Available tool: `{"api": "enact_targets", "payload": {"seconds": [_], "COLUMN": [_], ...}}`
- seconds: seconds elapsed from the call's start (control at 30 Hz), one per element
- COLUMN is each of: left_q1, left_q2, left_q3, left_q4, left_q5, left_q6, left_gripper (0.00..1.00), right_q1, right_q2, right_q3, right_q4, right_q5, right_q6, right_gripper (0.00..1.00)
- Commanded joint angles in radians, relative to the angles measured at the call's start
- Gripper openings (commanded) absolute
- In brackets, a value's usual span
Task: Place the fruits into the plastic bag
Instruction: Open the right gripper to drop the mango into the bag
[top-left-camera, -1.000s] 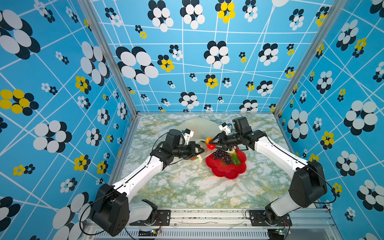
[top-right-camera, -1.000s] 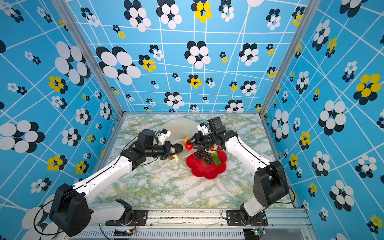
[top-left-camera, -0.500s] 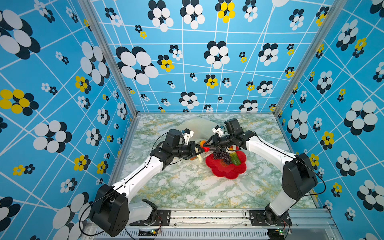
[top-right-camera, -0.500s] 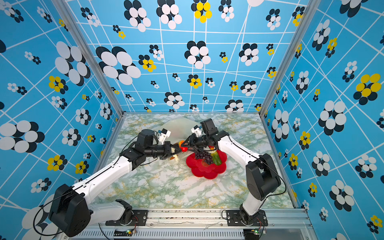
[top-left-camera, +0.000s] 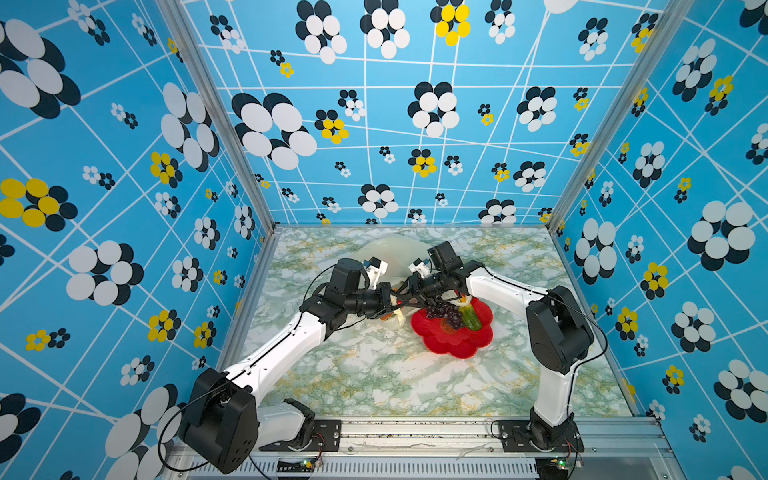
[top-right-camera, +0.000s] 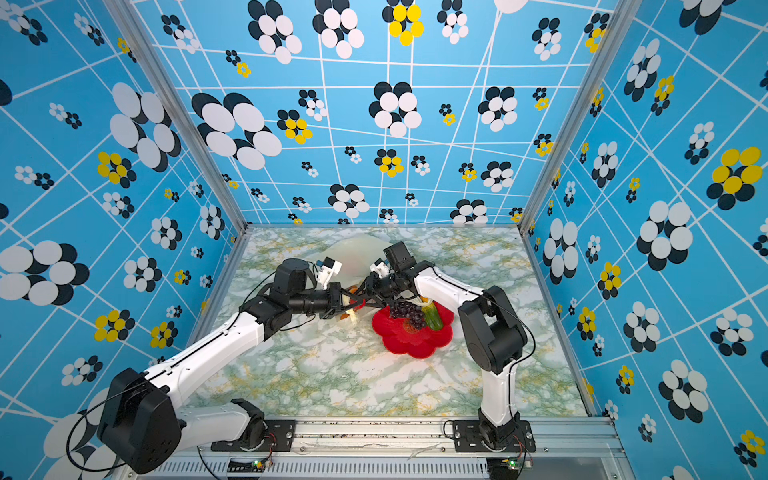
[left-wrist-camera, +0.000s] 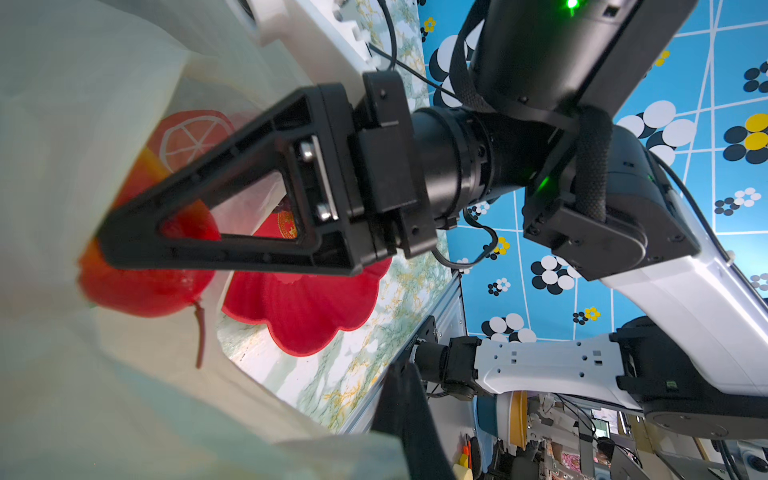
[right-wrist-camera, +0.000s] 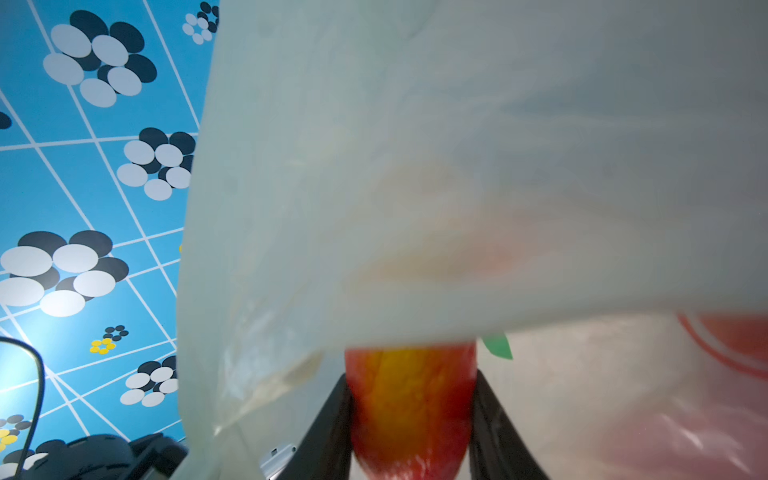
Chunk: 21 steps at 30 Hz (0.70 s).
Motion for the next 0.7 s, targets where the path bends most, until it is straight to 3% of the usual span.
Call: {"api": "enact_targets", "payload": {"seconds": [0.0, 0.2, 0.37, 0.67], "left_q1": [-0.015, -0.028, -0.025, 0.006], "left_q2": [-0.017, -0.037, -0.064, -0.069], "left_q3": [0.026, 0.014, -0.003, -0.017], "left_q4": [0.047, 0.076, 0.071, 0.07], "left_q5": [0.03, 0.04, 0.038, 0.021], "left_q6": [-0.002, -0.012, -0.004, -0.006], "left_gripper": [0.0, 0.0, 0.0, 0.0], "right_q1": [0.004, -0.003, -0.039, -0.083], "right_q2": [0.052, 0.122, 0.149, 0.175], "right_q3": [0.098, 0.21, 0.256, 0.349], "right_q4": [-0.049, -0.024, 0.065, 0.091], "right_q5": [0.075, 0.248, 0.323, 0.279], "right_q6": [-0.001, 0.029, 0.073, 0.09], "right_gripper": [0.31, 0.32, 0.37, 0.82]}}
